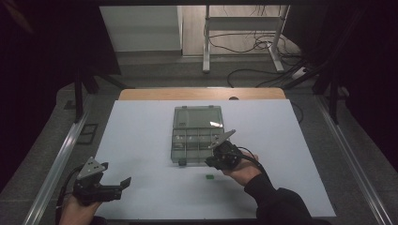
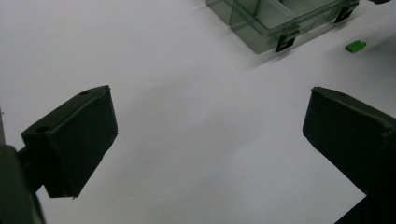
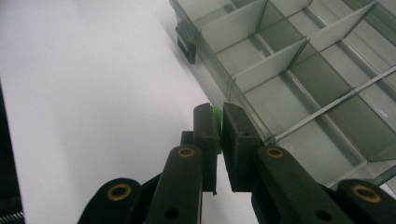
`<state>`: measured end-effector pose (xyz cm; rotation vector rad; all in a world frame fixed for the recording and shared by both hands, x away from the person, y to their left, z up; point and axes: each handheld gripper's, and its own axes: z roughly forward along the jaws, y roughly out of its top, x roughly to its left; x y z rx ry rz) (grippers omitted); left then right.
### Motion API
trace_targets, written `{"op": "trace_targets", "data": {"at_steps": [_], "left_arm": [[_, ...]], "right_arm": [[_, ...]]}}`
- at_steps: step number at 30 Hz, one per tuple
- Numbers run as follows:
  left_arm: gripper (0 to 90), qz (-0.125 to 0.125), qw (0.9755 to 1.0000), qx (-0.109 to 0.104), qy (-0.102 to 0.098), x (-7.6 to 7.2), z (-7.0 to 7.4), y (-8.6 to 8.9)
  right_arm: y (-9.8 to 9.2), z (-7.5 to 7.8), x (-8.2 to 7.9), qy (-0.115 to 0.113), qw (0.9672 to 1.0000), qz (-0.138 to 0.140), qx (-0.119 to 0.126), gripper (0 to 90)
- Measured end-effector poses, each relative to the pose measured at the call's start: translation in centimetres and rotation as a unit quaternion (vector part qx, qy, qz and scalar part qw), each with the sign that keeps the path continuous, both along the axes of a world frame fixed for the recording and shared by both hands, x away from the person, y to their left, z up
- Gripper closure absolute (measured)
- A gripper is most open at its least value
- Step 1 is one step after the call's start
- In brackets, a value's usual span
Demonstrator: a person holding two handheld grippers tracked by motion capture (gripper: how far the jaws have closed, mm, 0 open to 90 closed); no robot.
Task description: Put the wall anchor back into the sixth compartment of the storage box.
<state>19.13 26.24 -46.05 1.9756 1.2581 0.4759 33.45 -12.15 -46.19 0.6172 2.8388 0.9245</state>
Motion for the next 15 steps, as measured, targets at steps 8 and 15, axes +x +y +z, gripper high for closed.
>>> {"op": "trace_targets", "data": {"at_steps": [8, 15], "left_arm": [[3.5, -0.001, 1.0, -0.003, 0.0, 0.0, 0.0, 0.0], [3.5, -0.003, 1.0, -0.003, -0.001, 0.0, 0.0, 0.0]], "right_arm": [[0.2, 0.7, 0.4, 0.0, 0.9999, -0.012, 0.012, 83.4], [0.8, 1.3, 1.1, -0.003, 0.9995, -0.023, 0.023, 83.2]]}}
